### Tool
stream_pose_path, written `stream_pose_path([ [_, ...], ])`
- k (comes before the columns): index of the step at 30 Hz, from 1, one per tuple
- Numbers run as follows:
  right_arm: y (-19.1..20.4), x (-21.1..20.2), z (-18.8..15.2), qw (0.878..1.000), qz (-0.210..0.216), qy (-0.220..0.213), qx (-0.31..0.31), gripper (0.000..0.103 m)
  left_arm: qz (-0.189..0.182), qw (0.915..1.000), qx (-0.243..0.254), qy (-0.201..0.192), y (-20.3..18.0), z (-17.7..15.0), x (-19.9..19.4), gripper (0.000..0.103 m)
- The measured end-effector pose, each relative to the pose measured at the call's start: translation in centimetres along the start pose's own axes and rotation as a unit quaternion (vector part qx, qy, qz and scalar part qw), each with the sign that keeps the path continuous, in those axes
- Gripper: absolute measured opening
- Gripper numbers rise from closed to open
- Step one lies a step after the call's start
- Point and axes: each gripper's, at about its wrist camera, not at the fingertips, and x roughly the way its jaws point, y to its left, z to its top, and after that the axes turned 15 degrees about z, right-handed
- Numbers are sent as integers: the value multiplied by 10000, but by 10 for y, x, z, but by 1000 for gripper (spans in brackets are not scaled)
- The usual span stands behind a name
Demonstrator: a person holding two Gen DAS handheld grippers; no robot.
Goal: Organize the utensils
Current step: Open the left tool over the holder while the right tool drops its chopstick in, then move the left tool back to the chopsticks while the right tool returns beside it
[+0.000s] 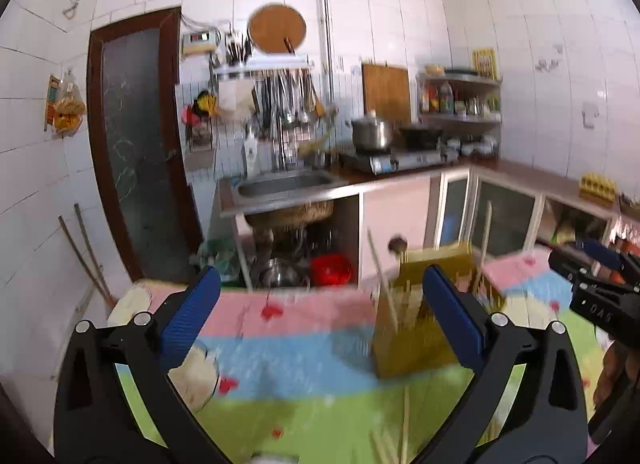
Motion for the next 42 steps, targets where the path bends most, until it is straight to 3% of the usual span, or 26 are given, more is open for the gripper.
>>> stream_pose_path([
  [8, 24, -28, -71, 9972, 14, 729, -148, 75, -80, 9969, 313, 721, 3, -77, -12, 98],
  [20, 9, -7, -142, 9842, -237, 1681, 500, 75, -131, 9827, 497, 1779, -13, -155, 22, 98],
  [26, 2, 16, -163, 9735, -240, 2127, 802, 72, -71, 9775, 378, 2076, -13, -167, 44, 98],
  [32, 2, 29, -168, 9666, -244, 2372, 943, 54, -18, 9726, 382, 2293, -15, -170, 64, 98],
  [38, 7, 31, -166, 9639, -159, 2411, 1120, 42, 18, 9693, 485, 2412, -25, -171, 74, 98],
  [42, 3, 28, -160, 9626, 26, 2305, 1425, 42, 20, 9689, 448, 2434, -26, -172, 76, 98],
])
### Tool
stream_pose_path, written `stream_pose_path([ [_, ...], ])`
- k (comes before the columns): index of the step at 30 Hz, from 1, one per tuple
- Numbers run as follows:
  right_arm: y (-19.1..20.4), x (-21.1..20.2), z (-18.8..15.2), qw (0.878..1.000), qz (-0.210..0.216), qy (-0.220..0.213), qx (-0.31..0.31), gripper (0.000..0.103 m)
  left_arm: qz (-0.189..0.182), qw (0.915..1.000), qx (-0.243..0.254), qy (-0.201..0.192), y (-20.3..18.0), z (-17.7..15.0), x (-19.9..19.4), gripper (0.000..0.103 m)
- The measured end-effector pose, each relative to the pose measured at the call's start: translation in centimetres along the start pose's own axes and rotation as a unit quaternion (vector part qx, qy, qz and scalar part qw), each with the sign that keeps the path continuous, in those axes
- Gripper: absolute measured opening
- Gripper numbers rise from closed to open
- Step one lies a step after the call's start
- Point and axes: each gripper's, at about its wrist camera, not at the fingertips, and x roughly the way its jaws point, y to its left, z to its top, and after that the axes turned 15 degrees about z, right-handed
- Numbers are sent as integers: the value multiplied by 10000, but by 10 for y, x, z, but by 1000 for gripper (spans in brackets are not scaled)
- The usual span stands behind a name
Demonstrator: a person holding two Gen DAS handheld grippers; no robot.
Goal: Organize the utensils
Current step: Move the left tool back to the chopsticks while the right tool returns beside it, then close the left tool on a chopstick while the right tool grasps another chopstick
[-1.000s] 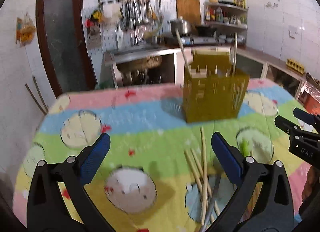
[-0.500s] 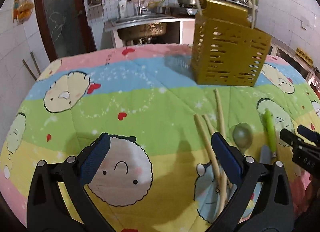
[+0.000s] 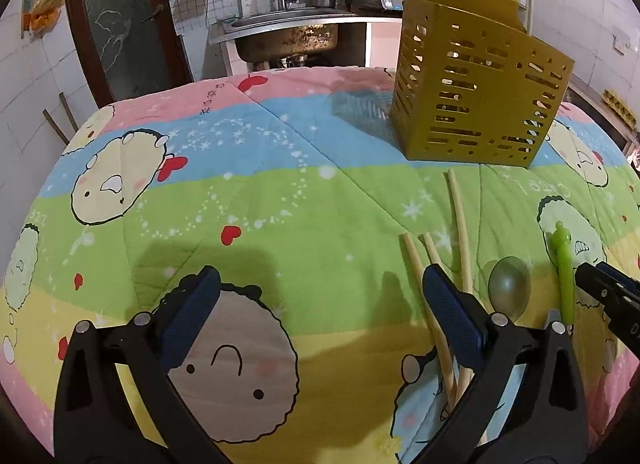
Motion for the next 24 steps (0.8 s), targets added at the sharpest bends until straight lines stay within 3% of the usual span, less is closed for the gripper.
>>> stream_pose_path([
  [6, 7, 9, -1, 10000, -36, 88, -32, 41, 86, 10000, 1, -10, 0, 2, 2, 98],
  [8, 8, 9, -1, 9999, 7, 115, 8, 36, 75, 10000, -14, 16, 1, 1, 3, 98],
  [12, 18, 17, -6, 9990, -272, 263, -219, 35, 68, 10000, -40, 37, 2, 2, 4, 98],
  [14, 22, 19, -7, 9985, -371, 273, -312, 31, 19, 10000, -74, 55, 2, 2, 4, 98],
  [18, 29, 23, -7, 9971, -411, 253, -590, 12, -42, 9999, -126, 87, -1, 3, 1, 98],
  [22, 24, 18, -4, 9973, -190, 247, -664, 10, -75, 9999, -93, 124, -7, 3, 0, 96],
  [24, 18, 13, -2, 9976, -65, 236, -643, 6, -52, 9999, -7, 161, -11, 1, 2, 88],
])
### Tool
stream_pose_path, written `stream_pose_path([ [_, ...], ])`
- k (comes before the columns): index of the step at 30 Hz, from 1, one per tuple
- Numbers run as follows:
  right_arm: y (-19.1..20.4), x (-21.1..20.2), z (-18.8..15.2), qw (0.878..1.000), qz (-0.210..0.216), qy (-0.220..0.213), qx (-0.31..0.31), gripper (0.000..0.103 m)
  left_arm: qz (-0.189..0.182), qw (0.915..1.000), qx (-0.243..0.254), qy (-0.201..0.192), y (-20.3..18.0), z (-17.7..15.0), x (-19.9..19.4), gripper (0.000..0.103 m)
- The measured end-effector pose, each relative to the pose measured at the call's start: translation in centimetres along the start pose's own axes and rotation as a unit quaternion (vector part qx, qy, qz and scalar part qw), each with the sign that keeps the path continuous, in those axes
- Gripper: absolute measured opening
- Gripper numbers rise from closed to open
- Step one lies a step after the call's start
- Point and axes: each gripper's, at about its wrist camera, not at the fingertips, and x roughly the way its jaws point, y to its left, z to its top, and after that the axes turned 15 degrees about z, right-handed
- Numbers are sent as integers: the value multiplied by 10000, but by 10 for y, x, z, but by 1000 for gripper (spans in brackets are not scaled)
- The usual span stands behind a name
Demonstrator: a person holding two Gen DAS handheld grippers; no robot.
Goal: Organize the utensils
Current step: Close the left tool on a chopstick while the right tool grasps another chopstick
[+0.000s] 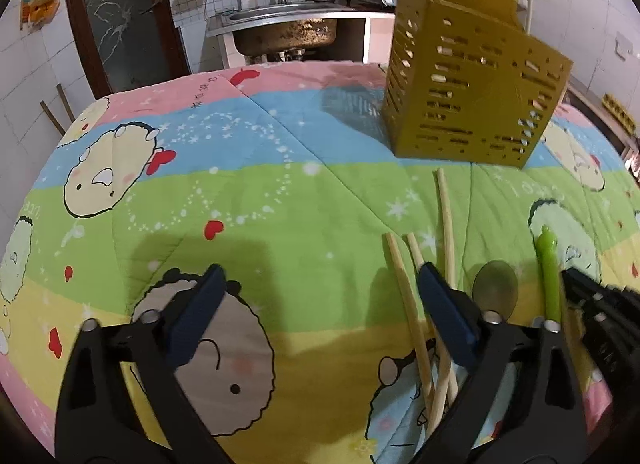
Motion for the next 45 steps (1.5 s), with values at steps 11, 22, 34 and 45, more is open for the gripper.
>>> stream_pose_path([
  [11, -12, -1, 1, 9999, 140, -51, 13, 3, -92, 9995, 232, 185, -16, -5, 7, 72],
  [22, -25, -4, 2, 9970, 612, 13, 483, 7, -257, 9982, 486, 220, -34, 0, -1, 34],
  [34, -17, 12, 11, 9974, 286, 201, 627, 8, -353, 9980, 448, 274, -37, 7, 7, 28],
  [45, -16, 1, 6, 9976, 335, -258, 540, 5, -487, 9984, 145, 264, -33, 11, 10, 8],
])
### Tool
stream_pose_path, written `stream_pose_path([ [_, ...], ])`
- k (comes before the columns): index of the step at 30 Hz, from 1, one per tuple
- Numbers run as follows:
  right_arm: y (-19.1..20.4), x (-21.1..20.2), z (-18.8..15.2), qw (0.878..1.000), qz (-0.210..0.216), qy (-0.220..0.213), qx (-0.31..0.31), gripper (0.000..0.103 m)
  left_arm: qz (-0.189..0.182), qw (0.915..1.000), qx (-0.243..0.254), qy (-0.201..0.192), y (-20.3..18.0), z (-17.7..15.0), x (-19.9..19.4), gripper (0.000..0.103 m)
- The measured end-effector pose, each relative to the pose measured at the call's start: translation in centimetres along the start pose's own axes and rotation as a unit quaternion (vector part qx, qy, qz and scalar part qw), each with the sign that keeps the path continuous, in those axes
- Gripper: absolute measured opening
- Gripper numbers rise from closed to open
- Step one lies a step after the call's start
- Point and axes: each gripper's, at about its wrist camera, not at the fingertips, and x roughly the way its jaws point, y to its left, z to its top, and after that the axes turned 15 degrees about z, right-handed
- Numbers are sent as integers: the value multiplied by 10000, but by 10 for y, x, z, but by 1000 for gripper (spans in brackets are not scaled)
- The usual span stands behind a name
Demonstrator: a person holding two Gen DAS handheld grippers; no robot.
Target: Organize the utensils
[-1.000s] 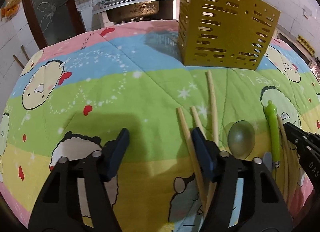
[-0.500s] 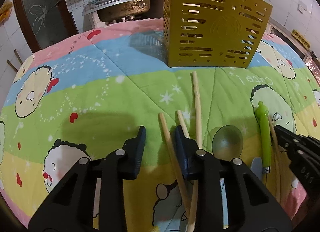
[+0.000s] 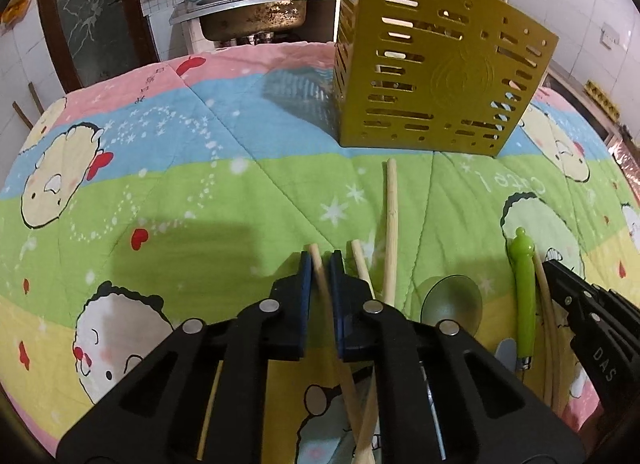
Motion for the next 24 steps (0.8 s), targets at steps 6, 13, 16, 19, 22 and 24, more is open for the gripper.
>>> stream_pose_path([
  [6, -3, -17, 2, 9996, 95, -283, 27, 5, -117, 9997, -206, -74, 9, -2, -6, 8],
  [13, 5, -55, 12, 9961, 137, -850, -178, 5, -230, 9979, -366, -483, 24, -1, -42, 7],
  [16, 12, -72, 14, 9932, 177, -1110, -287, 5, -222, 9957, -379, -815, 29, -2, -66, 7],
  [19, 18, -91, 16, 9894, 200, -1373, -421, 4, -216, 9922, -384, -1168, 33, -4, -92, 7],
  [22, 24, -107, 17, 9853, 242, -1602, -537, 4, -163, 9874, -383, -1527, 38, -7, -119, 6],
  [24, 29, -119, 17, 9815, 283, -1782, -639, 4, -112, 9844, -368, -1718, 40, -10, -130, 6],
])
